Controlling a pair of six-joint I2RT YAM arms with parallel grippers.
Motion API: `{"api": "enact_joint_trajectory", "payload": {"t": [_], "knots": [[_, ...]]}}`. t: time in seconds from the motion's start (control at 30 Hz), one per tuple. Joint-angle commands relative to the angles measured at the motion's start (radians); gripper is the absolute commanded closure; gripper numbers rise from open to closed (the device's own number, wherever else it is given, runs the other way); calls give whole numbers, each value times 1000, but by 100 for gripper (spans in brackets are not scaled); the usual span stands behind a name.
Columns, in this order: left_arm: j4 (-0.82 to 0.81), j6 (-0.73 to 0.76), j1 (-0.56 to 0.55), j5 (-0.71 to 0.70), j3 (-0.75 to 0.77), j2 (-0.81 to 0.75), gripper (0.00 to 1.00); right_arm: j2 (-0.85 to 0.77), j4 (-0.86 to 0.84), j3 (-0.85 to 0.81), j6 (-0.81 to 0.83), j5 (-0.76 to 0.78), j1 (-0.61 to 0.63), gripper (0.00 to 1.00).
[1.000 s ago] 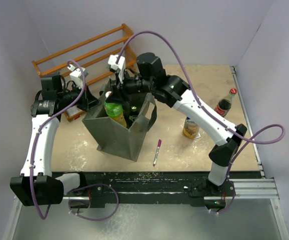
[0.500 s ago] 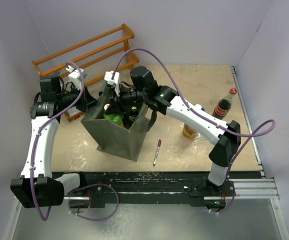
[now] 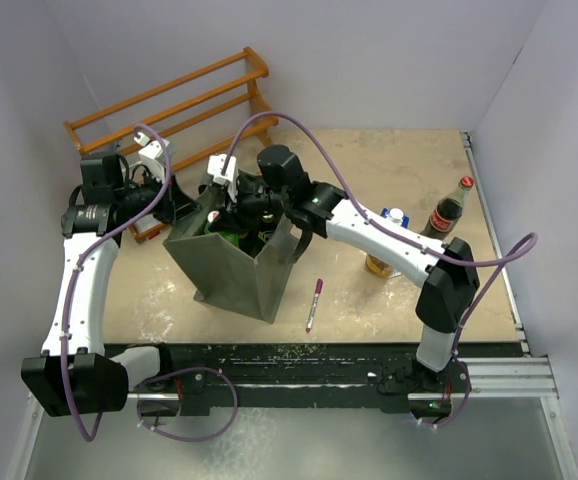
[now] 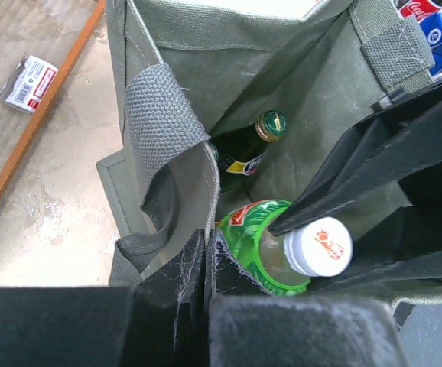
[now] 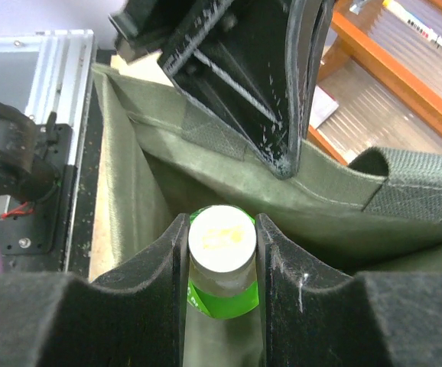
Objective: Place the beverage into the canvas bag
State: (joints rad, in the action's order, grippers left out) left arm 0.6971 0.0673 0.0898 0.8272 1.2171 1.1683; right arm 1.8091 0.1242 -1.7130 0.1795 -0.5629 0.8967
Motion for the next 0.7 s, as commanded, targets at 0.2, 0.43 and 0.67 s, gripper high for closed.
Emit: {"api": "enact_joint_trajectory", "payload": {"t": [0.2,0.43,0.67], "knots": [[9,54,5,17,-7,-19,100,18,-159,53,68,31,-22,100],[13,59,5,9,-5,-25,100,36,-141,56,90,90,-30,100],[10,58,5,13,-11,-30,100,53,-149,61,111,171,-38,100]]}}
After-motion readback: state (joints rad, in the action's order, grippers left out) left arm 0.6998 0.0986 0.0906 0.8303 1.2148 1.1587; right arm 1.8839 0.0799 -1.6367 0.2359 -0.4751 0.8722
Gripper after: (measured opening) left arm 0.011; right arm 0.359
